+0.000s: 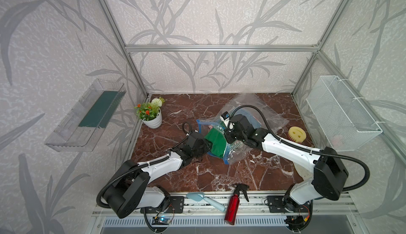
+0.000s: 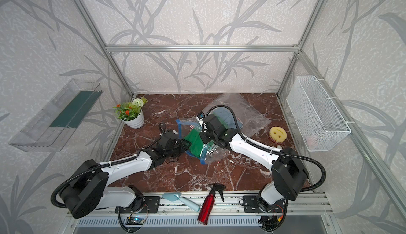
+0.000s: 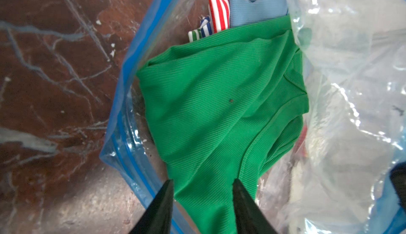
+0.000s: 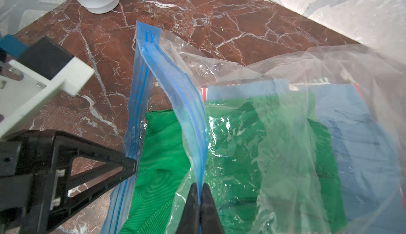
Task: Take the tank top out of the vacuum bag
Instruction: Take out the tank top from the vacuum bag.
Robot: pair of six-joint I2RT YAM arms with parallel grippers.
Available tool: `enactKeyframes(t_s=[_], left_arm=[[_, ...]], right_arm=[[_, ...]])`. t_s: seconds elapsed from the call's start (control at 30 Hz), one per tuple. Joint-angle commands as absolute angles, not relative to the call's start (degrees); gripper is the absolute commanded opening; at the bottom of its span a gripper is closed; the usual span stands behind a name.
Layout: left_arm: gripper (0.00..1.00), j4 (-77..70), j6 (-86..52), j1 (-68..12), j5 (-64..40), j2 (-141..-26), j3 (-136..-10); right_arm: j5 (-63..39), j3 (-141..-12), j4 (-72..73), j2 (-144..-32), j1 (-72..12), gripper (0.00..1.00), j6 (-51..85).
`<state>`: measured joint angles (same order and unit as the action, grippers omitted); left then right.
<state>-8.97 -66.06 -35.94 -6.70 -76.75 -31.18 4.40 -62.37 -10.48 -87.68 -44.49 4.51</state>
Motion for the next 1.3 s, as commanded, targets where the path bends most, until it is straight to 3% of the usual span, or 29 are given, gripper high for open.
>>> enactKeyframes(t_s=[0.0,0.57,0.97,1.03,1.07,1.2,1.27], left_arm=[[0.55,-11.66,-68.27,-35.84,-6.76,-77.83,-30.26],[0.63,-11.19,-73.79,-35.51,-8.85,-88.05,-34.80],[0.67,-21.40,-73.30,-35.91,-8.94,-97.39,-36.70],[0.63,-22.98,-73.00,-36.00,-9.38,-99.34,-37.57],[0.55,-23.41,-72.48,-36.06,-9.57,-100.28,-38.38],[0.06,-24.55,-70.42,-36.19,-10.33,-101.48,-39.77],[0.00,-24.20,-69.71,-36.17,-10.54,-100.04,-39.66]], right_arm=[[4.22,-62.02,-10.28,-85.78,-44.30,0.00,4.64],[3.44,-60.39,-9.24,-85.18,-44.27,0.00,5.02],[1.94,-60.72,-8.46,-85.25,-44.29,0.00,5.67],[1.63,-60.78,-8.11,-85.34,-44.28,0.00,6.12],[1.35,-60.71,-7.93,-85.39,-44.30,0.00,6.43],[0.97,-60.50,-7.72,-85.38,-44.15,0.00,7.29],[0.19,-60.17,-7.52,-85.18,-43.41,0.00,8.01]])
